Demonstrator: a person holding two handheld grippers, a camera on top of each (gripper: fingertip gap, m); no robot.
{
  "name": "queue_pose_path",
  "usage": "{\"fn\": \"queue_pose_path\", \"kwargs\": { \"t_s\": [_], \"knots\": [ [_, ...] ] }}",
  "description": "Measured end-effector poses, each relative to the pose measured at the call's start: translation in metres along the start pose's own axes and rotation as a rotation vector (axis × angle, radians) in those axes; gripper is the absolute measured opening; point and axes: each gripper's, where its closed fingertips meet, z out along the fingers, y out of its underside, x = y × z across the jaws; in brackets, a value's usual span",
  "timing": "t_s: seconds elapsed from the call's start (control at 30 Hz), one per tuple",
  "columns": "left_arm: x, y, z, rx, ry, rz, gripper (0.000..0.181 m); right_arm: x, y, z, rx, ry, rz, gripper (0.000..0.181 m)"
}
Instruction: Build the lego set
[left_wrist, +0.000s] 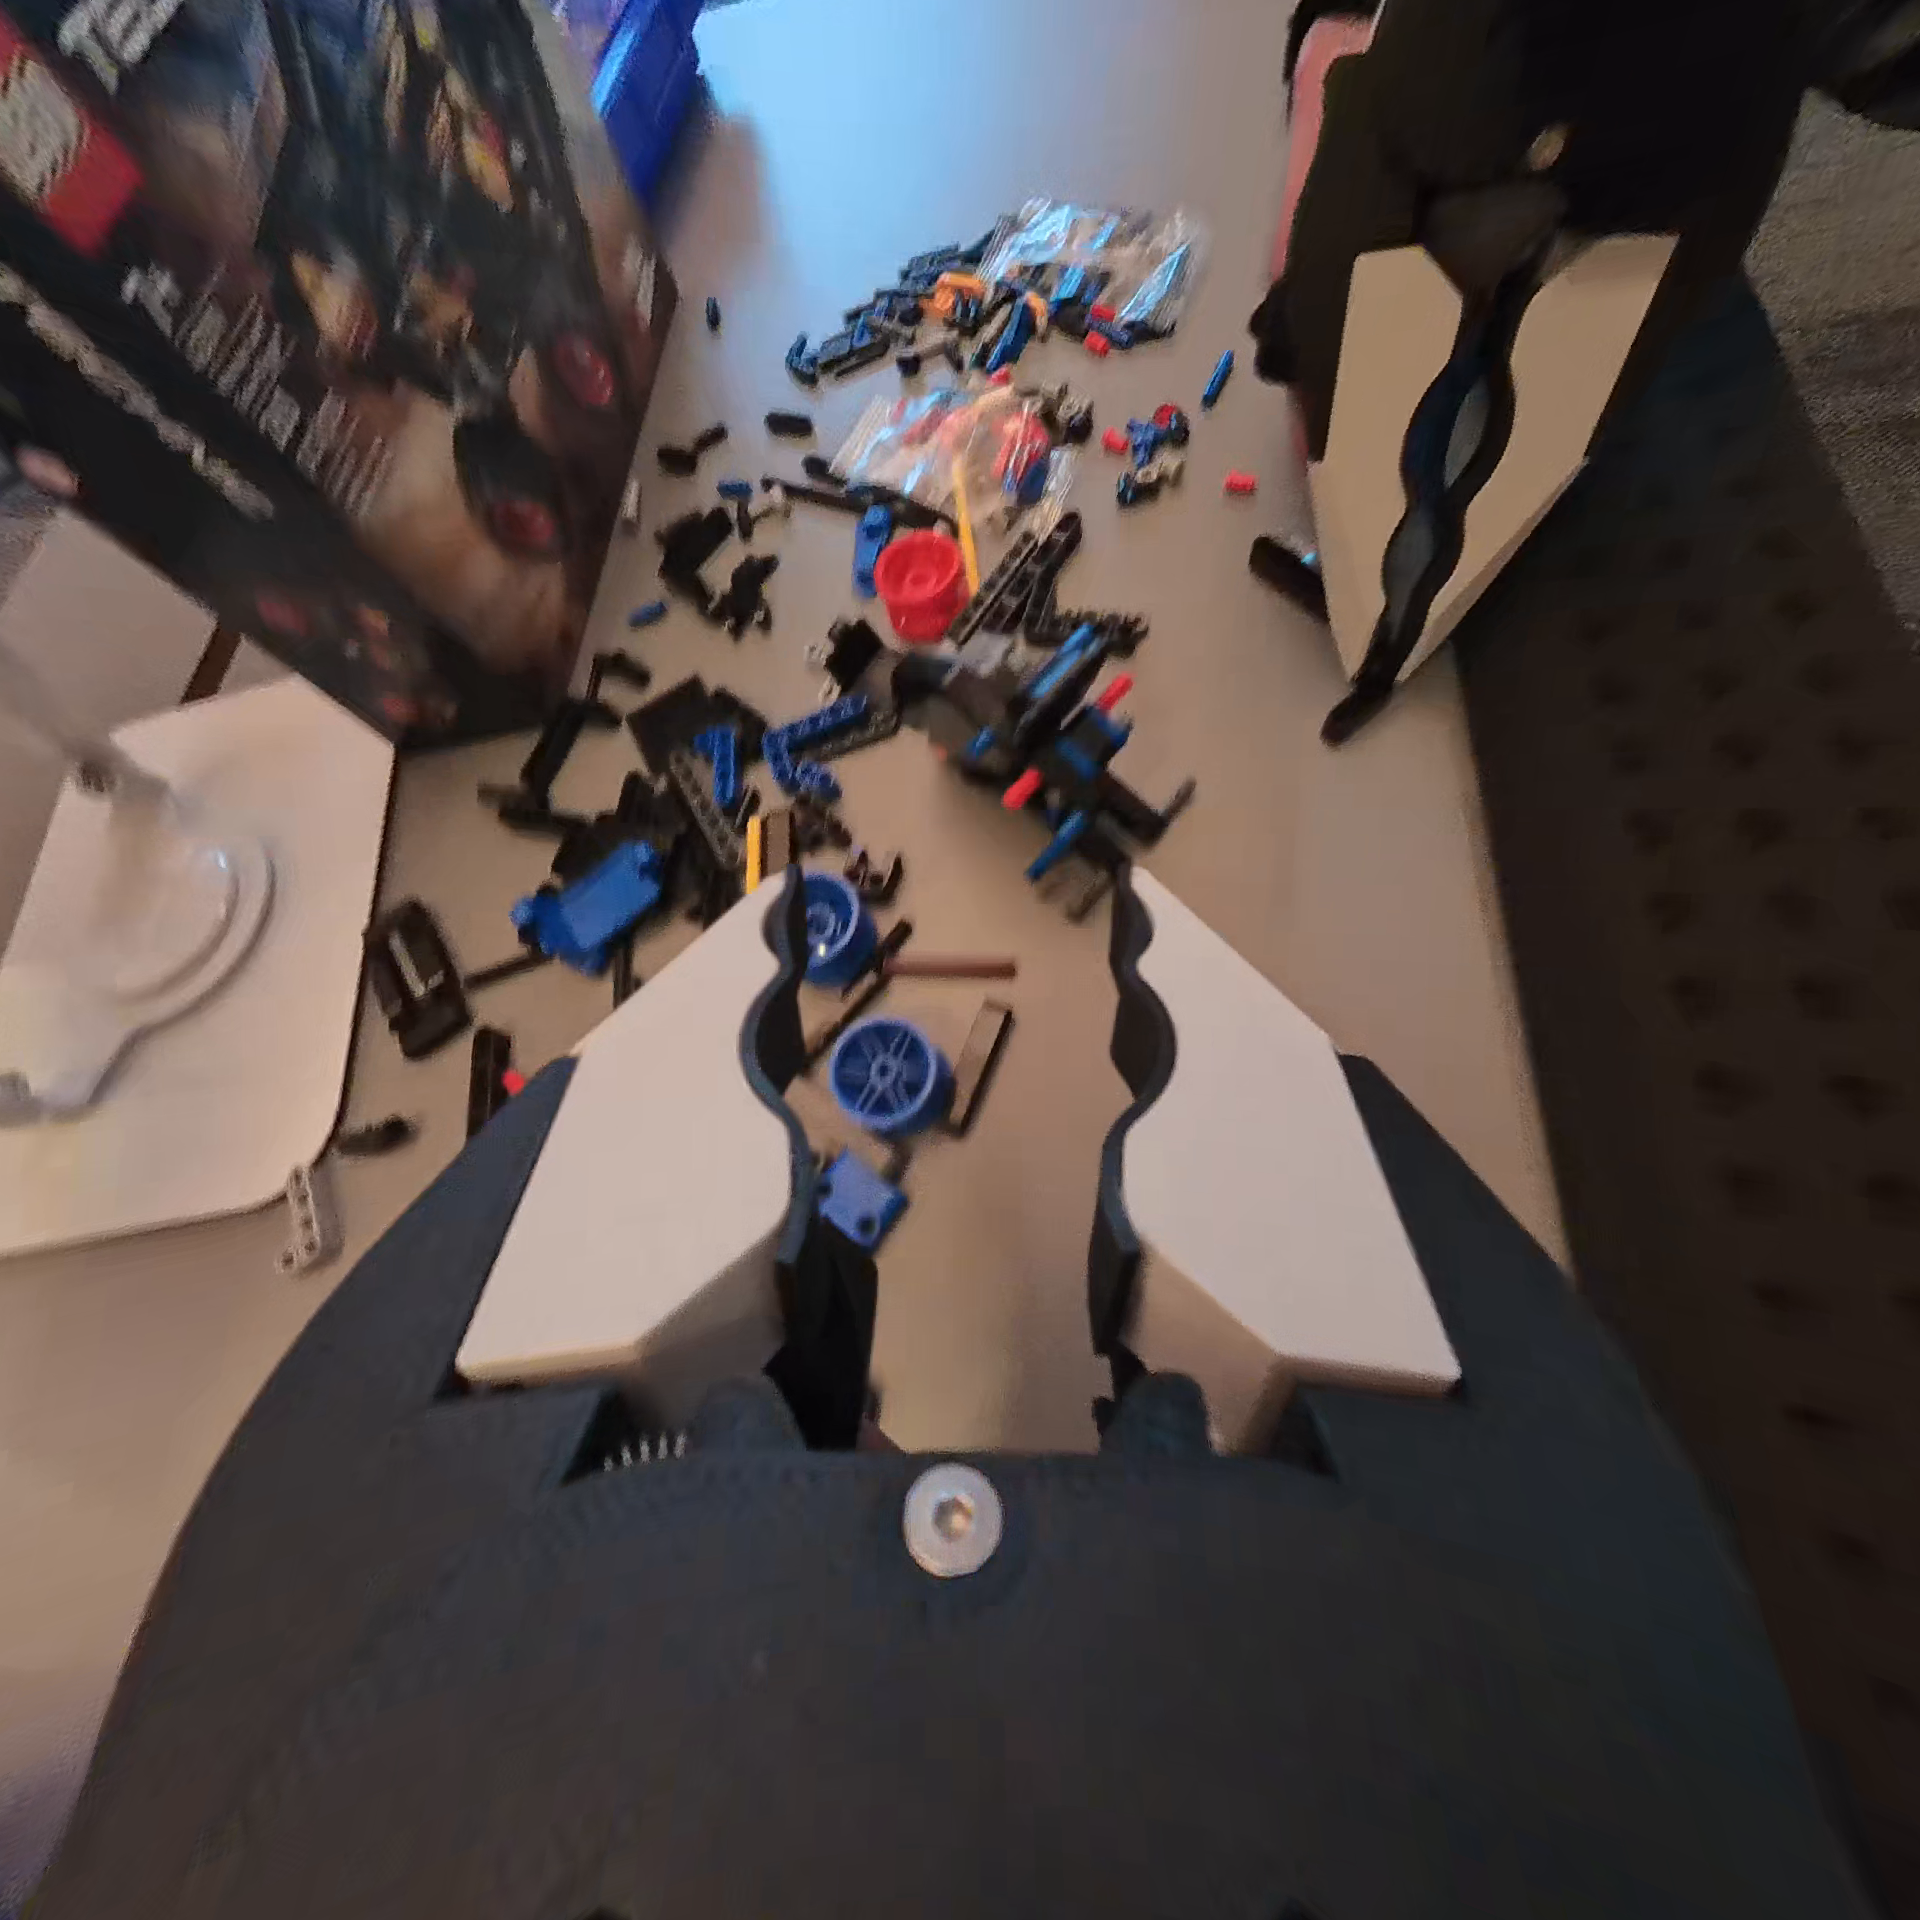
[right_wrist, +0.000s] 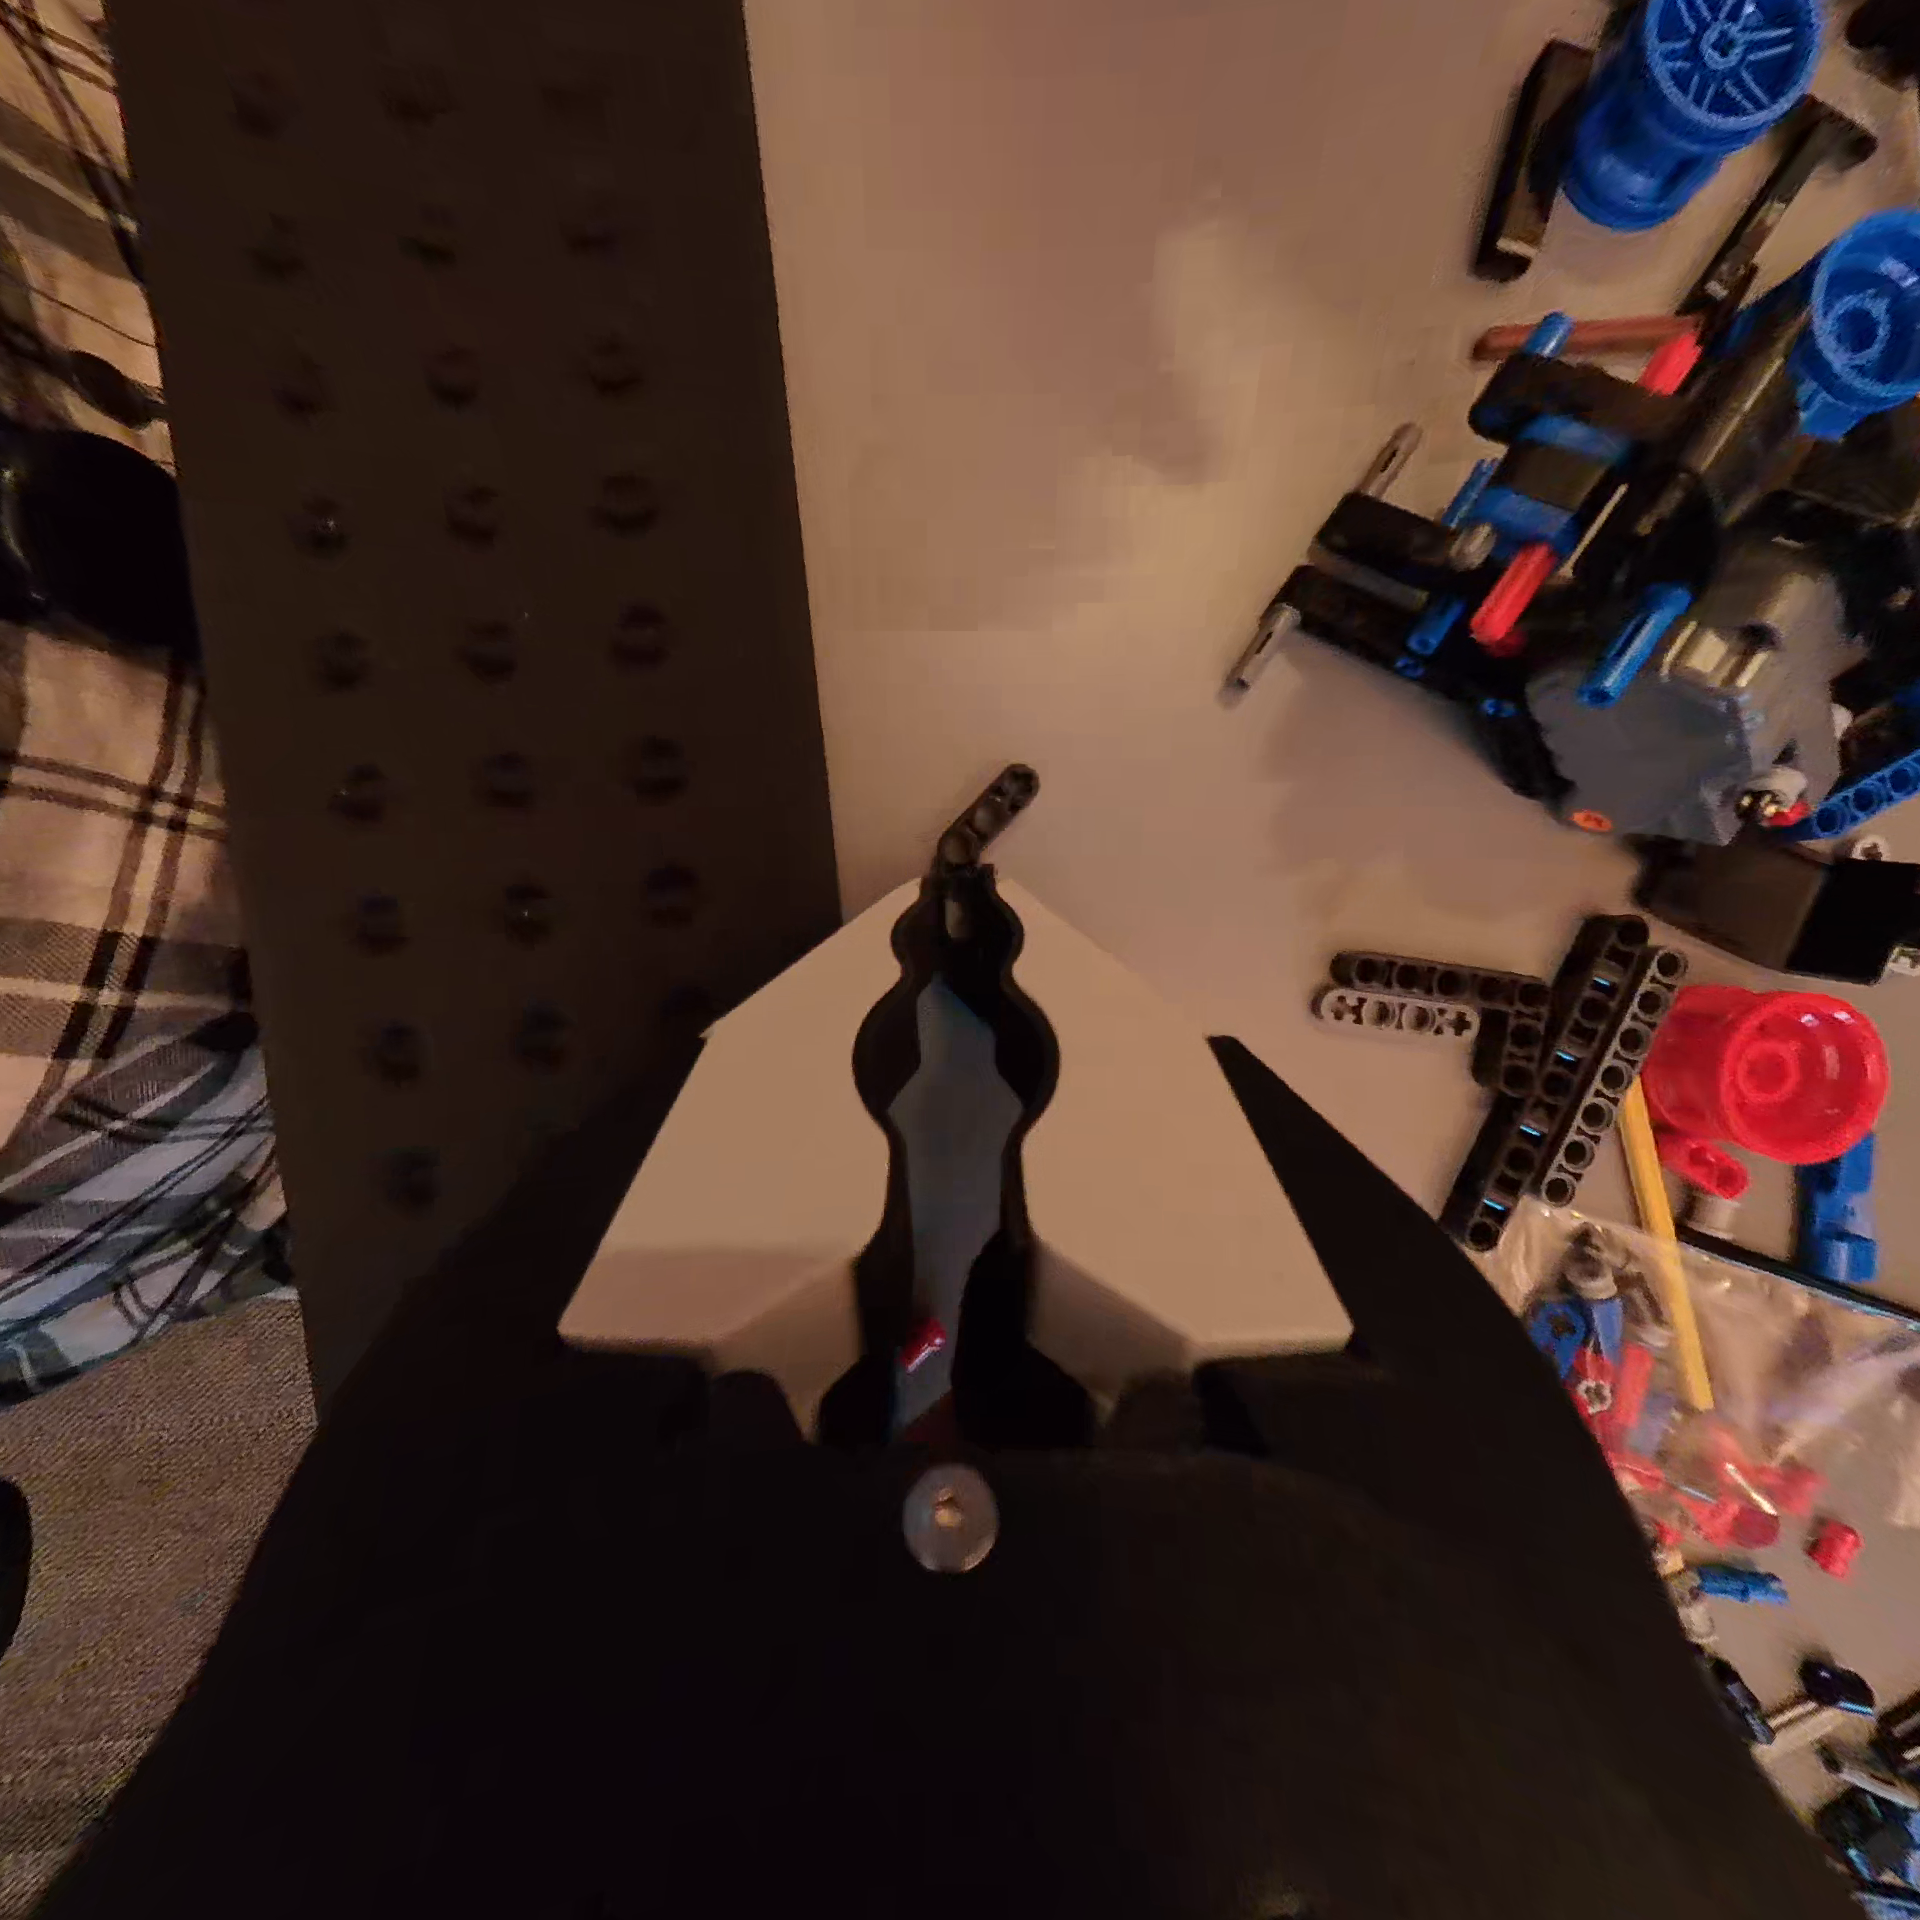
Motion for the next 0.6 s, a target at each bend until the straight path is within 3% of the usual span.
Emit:
{"fn": "queue_pose_path", "kwargs": {
  "t_s": [0.07, 0.2, 0.37, 0.5, 0.6],
  "knots": [
    [0.012, -0.009, 0.018, -0.023, 0.018, 0.019, 0.061, 0.003, -0.002, -0.003, 0.021, 0.019, 0.004, 0.005],
    [0.032, -0.003, 0.047, -0.120, 0.010, 0.113, 0.072, 0.008, -0.012, -0.015, 0.117, 0.033, 0.035, 0.005],
    [0.079, -0.036, 0.050, -0.007, 0.016, 0.412, 0.038, 0.003, -0.040, -0.036, 0.328, -0.063, 0.090, 0.005],
    [0.106, -0.040, 0.064, 0.006, -0.006, 0.542, 0.017, -0.001, -0.053, -0.043, 0.408, -0.158, 0.100, 0.005],
    [0.102, -0.036, 0.069, -0.016, -0.066, 0.599, 0.013, 0.003, -0.052, -0.041, 0.409, -0.166, 0.104, 0.005]
  ]
}}
